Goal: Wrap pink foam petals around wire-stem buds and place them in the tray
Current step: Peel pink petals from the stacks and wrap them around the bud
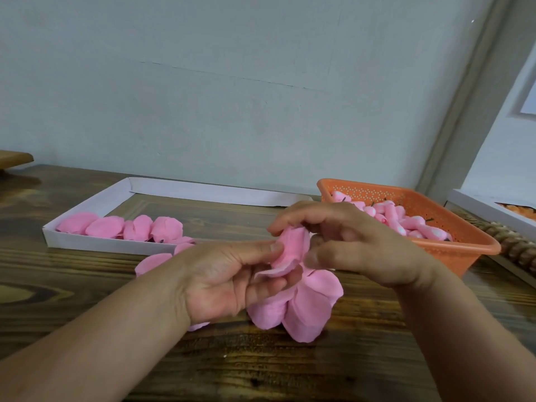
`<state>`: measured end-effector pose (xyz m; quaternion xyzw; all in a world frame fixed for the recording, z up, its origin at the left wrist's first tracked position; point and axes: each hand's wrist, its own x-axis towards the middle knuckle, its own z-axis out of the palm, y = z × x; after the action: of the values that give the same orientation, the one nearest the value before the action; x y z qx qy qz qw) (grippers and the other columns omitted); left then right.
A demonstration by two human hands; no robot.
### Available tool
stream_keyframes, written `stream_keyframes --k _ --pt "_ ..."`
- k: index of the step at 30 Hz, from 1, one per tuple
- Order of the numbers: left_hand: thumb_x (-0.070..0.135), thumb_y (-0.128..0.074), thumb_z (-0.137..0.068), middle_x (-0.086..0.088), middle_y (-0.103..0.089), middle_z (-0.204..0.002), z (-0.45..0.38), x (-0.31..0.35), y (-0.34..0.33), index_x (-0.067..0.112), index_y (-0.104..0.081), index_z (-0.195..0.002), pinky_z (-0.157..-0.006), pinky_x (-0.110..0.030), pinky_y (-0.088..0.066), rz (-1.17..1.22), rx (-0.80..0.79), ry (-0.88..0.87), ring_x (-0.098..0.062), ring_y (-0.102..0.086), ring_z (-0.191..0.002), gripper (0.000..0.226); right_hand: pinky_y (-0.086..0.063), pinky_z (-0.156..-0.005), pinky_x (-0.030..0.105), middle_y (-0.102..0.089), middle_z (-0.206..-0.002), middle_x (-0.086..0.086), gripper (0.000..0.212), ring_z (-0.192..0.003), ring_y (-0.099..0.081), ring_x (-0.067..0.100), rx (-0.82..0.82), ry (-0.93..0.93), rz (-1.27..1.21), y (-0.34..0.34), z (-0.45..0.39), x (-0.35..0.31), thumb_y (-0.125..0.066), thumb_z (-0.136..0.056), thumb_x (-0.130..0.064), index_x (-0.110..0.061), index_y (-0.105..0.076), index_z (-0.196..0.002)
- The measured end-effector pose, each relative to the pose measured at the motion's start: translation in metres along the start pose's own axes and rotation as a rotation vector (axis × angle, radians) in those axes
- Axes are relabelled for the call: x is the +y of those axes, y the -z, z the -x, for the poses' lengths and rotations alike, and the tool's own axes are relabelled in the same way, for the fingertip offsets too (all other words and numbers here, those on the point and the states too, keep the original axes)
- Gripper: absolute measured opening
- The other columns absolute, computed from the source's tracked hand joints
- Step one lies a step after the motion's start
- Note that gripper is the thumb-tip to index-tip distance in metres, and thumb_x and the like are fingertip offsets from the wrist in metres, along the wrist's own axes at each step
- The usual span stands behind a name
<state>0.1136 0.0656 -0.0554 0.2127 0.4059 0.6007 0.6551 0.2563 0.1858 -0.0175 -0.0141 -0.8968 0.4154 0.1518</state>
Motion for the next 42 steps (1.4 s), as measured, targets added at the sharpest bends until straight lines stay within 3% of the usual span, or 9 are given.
stream_keyframes --k 5,8,11,14,24,28,33,38,42 --pt "0.0 -0.07 -0.057 -0.022 -0.071 -0.092 -0.004 0.001 0.002 -0.011 -0.071 -0.093 -0.065 -0.034 -0.06 0.029 0.053 -0.011 -0.029 -0.072 -0.075 0.037 -0.039 -0.079 0.015 -0.053 -0.111 -0.021 0.059 -0.106 -0.049 0.003 -0.044 0.0 0.404 -0.003 0.005 -0.006 -0.082 -0.06 -0.037 -0.04 -0.052 -0.111" --pt "-0.001 -0.074 -0.046 -0.02 -0.071 -0.086 -0.005 0.0 0.002 -0.01 -0.074 -0.081 -0.059 -0.031 -0.06 0.062 0.068 -0.038 -0.027 -0.072 -0.073 0.037 -0.035 -0.078 0.011 -0.053 -0.106 -0.01 0.041 -0.098 -0.047 0.004 0.008 0.036 0.523 -0.013 0.001 -0.009 -0.08 -0.07 -0.026 -0.026 -0.057 -0.104" --pt "-0.004 -0.072 -0.053 -0.018 -0.071 -0.086 -0.007 0.0 0.002 -0.009 -0.074 -0.077 -0.059 -0.034 -0.061 0.087 0.08 -0.059 -0.024 -0.072 -0.072 0.025 -0.039 -0.086 0.026 -0.058 -0.104 0.004 0.02 -0.098 -0.051 0.013 0.05 0.083 0.599 -0.02 -0.005 -0.011 -0.074 -0.079 -0.019 -0.008 -0.065 -0.093" --pt "-0.007 -0.07 -0.057 -0.016 -0.072 -0.087 -0.008 0.0 0.002 -0.008 -0.074 -0.08 -0.059 -0.033 -0.061 0.081 0.07 -0.064 -0.02 -0.071 -0.068 0.024 -0.04 -0.086 0.033 -0.06 -0.104 0.004 0.013 -0.097 -0.054 0.014 0.104 0.043 0.541 -0.021 -0.007 -0.01 -0.065 -0.085 -0.014 -0.002 -0.066 -0.083" --pt "-0.004 -0.072 -0.05 -0.018 -0.072 -0.087 -0.004 0.003 0.001 -0.007 -0.075 -0.082 -0.057 -0.029 -0.059 0.106 -0.004 -0.082 -0.023 -0.073 -0.074 0.032 -0.039 -0.077 0.007 -0.068 -0.089 0.002 0.009 -0.091 -0.057 0.011 0.306 0.061 0.336 -0.024 -0.011 -0.002 -0.063 -0.077 0.005 0.001 -0.064 -0.069" --pt "-0.002 -0.073 -0.051 -0.015 -0.073 -0.085 -0.004 0.002 0.001 -0.004 -0.076 -0.083 -0.056 -0.026 -0.058 0.069 -0.017 -0.121 -0.02 -0.072 -0.074 0.032 -0.038 -0.076 0.001 -0.063 -0.086 -0.019 0.016 -0.093 -0.056 0.006 0.366 0.06 0.278 -0.026 -0.012 0.001 -0.065 -0.074 0.008 -0.004 -0.061 -0.063" --pt "-0.002 -0.069 -0.054 -0.019 -0.071 -0.086 -0.004 0.002 0.001 -0.006 -0.075 -0.086 -0.054 -0.029 -0.058 0.121 -0.029 -0.126 -0.023 -0.072 -0.072 0.032 -0.04 -0.077 0.003 -0.062 -0.087 -0.023 0.032 -0.094 -0.057 0.004 0.378 0.079 0.263 -0.026 -0.012 0.0 -0.064 -0.074 0.007 -0.021 -0.057 -0.06" --pt "-0.002 -0.066 -0.063 -0.019 -0.071 -0.086 -0.004 0.002 0.001 -0.007 -0.074 -0.091 -0.054 -0.026 -0.058 0.101 -0.045 -0.124 -0.023 -0.072 -0.071 0.03 -0.042 -0.078 0.006 -0.066 -0.093 -0.013 0.027 -0.092 -0.062 0.004 0.377 0.106 0.217 -0.023 -0.01 0.001 -0.061 -0.072 0.015 -0.009 -0.058 -0.06" --pt "-0.001 -0.068 -0.055 -0.021 -0.07 -0.086 -0.003 0.003 0.002 -0.007 -0.074 -0.089 -0.051 -0.026 -0.057 0.111 -0.041 -0.117 -0.025 -0.072 -0.069 0.035 -0.043 -0.075 0.007 -0.07 -0.089 -0.005 0.037 -0.088 -0.065 0.011 0.393 0.121 0.15 -0.025 -0.012 0.001 -0.06 -0.069 0.016 -0.017 -0.052 -0.054"
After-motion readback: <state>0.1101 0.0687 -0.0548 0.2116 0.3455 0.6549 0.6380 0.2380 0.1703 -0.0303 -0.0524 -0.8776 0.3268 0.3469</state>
